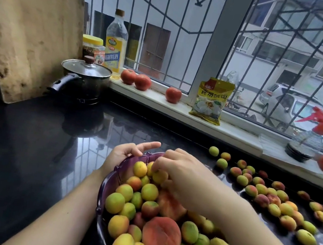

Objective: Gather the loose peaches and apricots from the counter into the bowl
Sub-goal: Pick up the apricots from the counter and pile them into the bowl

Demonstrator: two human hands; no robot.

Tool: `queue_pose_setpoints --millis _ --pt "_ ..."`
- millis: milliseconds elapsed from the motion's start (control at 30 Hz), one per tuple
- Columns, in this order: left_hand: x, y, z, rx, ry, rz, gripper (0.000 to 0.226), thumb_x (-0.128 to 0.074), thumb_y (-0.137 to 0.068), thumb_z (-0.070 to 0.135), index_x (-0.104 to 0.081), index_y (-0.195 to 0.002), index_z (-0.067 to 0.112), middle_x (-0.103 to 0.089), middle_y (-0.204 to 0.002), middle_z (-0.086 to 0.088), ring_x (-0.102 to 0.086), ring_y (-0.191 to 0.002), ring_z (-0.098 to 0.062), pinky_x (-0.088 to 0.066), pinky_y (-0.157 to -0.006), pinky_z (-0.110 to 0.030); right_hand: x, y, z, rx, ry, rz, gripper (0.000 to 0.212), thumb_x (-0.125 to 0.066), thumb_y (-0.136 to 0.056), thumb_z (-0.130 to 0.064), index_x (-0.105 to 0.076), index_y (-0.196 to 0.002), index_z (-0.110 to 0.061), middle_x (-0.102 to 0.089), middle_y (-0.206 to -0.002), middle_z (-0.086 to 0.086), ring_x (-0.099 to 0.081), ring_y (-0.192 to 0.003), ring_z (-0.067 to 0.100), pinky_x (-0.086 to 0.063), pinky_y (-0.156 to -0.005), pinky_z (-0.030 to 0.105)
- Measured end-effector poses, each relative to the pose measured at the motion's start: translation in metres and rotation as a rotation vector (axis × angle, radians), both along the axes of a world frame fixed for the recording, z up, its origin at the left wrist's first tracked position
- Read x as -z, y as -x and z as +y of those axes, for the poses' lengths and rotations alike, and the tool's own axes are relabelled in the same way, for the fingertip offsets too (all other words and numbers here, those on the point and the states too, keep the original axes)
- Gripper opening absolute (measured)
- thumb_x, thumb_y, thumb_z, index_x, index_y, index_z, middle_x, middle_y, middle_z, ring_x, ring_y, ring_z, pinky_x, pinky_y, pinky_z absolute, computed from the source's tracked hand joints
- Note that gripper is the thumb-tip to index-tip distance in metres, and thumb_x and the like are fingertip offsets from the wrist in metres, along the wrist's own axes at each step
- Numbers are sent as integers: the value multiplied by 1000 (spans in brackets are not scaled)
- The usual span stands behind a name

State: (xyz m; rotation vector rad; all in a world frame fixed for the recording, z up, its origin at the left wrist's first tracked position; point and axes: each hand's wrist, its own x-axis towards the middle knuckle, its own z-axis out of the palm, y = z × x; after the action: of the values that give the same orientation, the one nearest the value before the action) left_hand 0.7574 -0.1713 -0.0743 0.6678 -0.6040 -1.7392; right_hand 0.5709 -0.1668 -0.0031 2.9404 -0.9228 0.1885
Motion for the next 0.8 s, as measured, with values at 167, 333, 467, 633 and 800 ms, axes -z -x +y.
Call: queue_pose_setpoints --millis 167,333,467,633,800 --pt "-1 -2 1 10 -1 18 63 -34 -84 6 -55 -143 1 -55 -139 -39 -60 -109 -46 -44 -106 -58 -1 4 1 8 -92 -20 28 -63 -95 -21 -66 -121 -32 -58 -115 -7 -51 -109 20 -46 -93 39" --pt "3 -4 -3 23 1 23 64 -36 -83 7 -55 -144 2 -58 -137 -35 -60 -110 -46 -41 -109 -59 2 4 4 2 -22 -55 22 -61 -96 -23 -68 -116 -29 -61 -109 -10 -50 -105 20 -46 -90 36" --pt "6 -6 -5 29 29 17 66 -54 -77 11 -59 -142 3 -55 -142 -35 -58 -122 -49 -42 -111 -62 -3 26 -4 79 -91 -263 19 -65 -96 -24 -70 -114 -29 -64 -109 -14 -52 -107 9 -44 -91 23" --pt "8 -7 -7 37 42 6 78 -65 -63 10 -61 -141 5 -59 -138 -35 -65 -115 -47 -51 -103 -60 19 86 -58 605 -1 -817 25 -60 -96 -4 -71 -101 -26 -70 -102 -5 -64 -88 8 -45 -78 16" --pt "9 -8 -11 54 7 -3 66 -41 -79 9 -60 -142 6 -54 -143 -36 -57 -122 -49 -36 -115 -62 74 107 -101 926 -44 -408 47 -56 -99 -22 -49 -146 -23 -43 -145 12 -55 -119 36 -46 -93 41"
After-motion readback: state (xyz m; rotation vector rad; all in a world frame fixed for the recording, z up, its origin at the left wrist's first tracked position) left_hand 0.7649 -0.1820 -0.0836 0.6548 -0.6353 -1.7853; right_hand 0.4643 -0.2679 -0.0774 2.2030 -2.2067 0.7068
